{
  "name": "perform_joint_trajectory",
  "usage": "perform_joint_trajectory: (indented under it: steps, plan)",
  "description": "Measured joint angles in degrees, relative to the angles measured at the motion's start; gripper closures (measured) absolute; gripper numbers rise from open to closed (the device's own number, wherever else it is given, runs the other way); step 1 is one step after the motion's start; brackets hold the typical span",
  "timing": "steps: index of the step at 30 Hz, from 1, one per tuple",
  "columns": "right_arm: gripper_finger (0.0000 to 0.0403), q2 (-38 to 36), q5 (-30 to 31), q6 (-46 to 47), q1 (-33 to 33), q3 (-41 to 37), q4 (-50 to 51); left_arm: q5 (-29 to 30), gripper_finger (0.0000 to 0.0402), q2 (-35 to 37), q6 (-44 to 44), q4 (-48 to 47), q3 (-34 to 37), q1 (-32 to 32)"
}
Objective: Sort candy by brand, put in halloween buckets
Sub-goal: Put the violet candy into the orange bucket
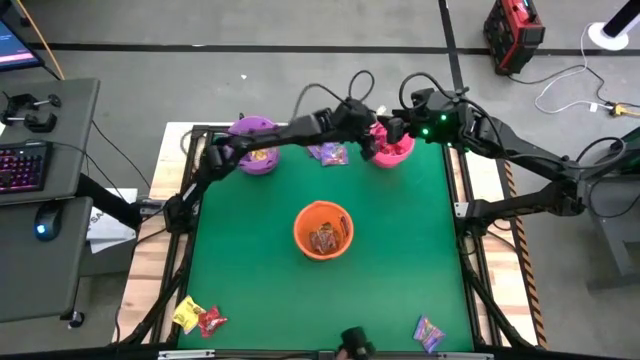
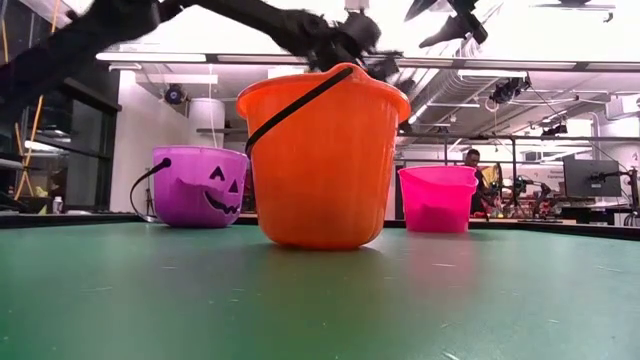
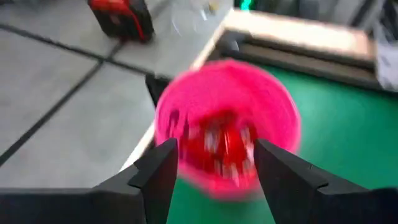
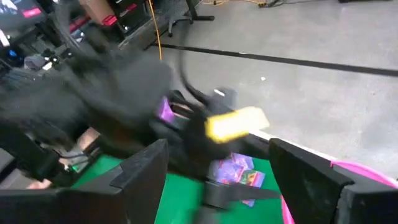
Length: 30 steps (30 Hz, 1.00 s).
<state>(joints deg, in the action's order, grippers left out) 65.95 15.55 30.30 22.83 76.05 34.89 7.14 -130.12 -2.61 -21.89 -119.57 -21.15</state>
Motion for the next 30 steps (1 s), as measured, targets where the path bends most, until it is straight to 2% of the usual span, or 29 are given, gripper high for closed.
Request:
perform_joint_trajectory:
  steps: [5,8,10,12,16,21,26,30]
  plan:
    - [0.0132,0.0,-1.85,-3.6,0.0,0.0,2.17,-7.67,0.0196,6.84,0.22,-19.24,-0.09,-1.55]
    - [0.0132,-0.04,-8.35,-6.03,0.0,0.0,8.98,-11.82,0.0197,10.29,3.18,-28.19,-0.02,-2.37]
    - [0.0132,0.14,-13.45,-7.46,-0.16,0.0,15.53,-12.58,0.0199,13.19,4.7,-31.24,0.4,-2.08]
    - [0.0132,0.69,-16.55,-8.17,-1.06,0.0,22.03,-12.77,0.0201,16.78,5.76,-30.65,3.05,-0.69]
    - [0.0132,1.25,-16.21,-9.68,-4.81,-0.04,31.11,-12.95,0.0201,24.66,8.65,-25.47,12.52,3.88]
    - [0.0132,-0.02,-17.2,-10.1,-11.3,-4.18,29.08,-10.36,0.0202,36.64,15.57,-13.75,30.11,10.71]
    - [0.0132,-1.57,-26.77,0.32,-20.09,-15.14,22.6,-6.01,0.0202,47.31,26.86,-4.84,46.28,16.86]
    - [0.0132,-1.51,-31.2,15.85,-31.04,-23.61,17.61,-0.45,0.0202,54.47,32.27,-2.28,53.24,21.12]
